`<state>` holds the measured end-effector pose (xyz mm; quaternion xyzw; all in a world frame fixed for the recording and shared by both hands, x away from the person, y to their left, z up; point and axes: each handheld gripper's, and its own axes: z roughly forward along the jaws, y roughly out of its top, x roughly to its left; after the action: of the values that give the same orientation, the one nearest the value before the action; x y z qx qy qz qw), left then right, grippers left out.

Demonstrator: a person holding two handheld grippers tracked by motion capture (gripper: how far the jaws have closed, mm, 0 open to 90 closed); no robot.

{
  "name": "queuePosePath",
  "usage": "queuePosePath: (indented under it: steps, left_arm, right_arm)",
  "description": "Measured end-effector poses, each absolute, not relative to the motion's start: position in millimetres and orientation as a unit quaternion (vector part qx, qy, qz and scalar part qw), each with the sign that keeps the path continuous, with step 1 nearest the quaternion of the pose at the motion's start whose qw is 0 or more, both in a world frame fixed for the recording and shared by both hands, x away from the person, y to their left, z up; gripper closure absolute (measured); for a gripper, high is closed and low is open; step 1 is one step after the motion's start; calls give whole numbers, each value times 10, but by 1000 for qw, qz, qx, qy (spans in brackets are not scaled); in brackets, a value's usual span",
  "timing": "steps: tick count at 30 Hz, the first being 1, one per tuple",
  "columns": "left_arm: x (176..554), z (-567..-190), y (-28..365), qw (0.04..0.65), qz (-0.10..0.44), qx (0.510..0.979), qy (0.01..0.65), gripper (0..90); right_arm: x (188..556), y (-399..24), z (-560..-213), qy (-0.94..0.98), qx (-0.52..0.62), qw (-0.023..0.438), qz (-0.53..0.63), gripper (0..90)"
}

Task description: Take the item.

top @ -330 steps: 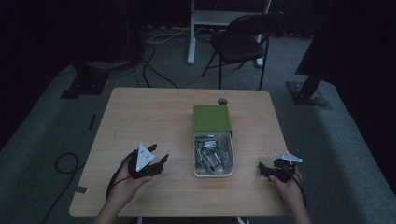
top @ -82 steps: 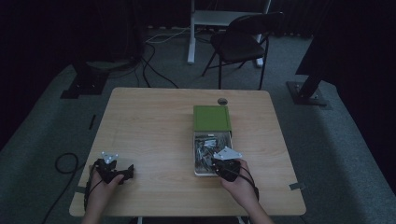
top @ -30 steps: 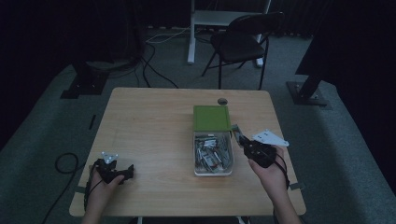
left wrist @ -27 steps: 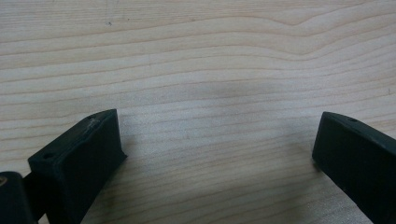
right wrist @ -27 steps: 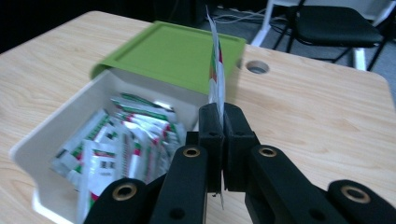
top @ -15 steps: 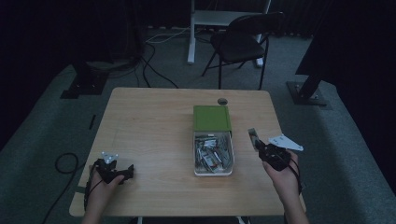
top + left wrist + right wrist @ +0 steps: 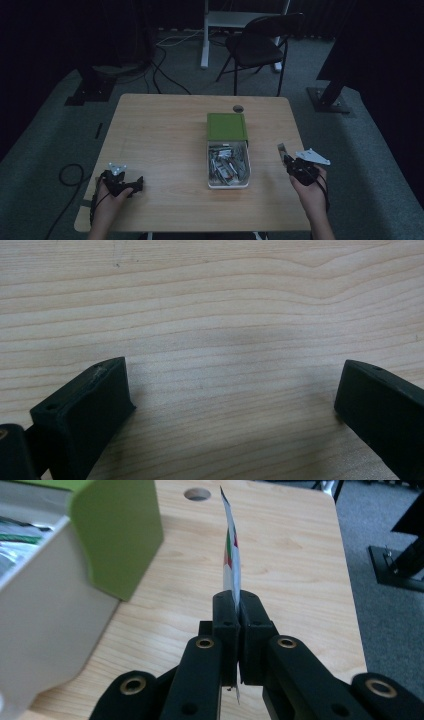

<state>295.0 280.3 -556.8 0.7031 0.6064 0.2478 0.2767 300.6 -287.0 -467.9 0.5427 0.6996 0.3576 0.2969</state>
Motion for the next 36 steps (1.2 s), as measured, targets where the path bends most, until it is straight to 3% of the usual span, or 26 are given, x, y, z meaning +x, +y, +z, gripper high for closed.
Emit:
queuePosePath:
  steps: [20,36]
  left_arm:
    - [2950,-5568,2803,277,248,703,606,21]
    - [2950,-5568,2803,277,248,703,606,21]
  right_arm:
    - [3125,-3170,-5156,697,583,304,285,879]
    - [3145,-2927,-5269,729,557,294,269,877]
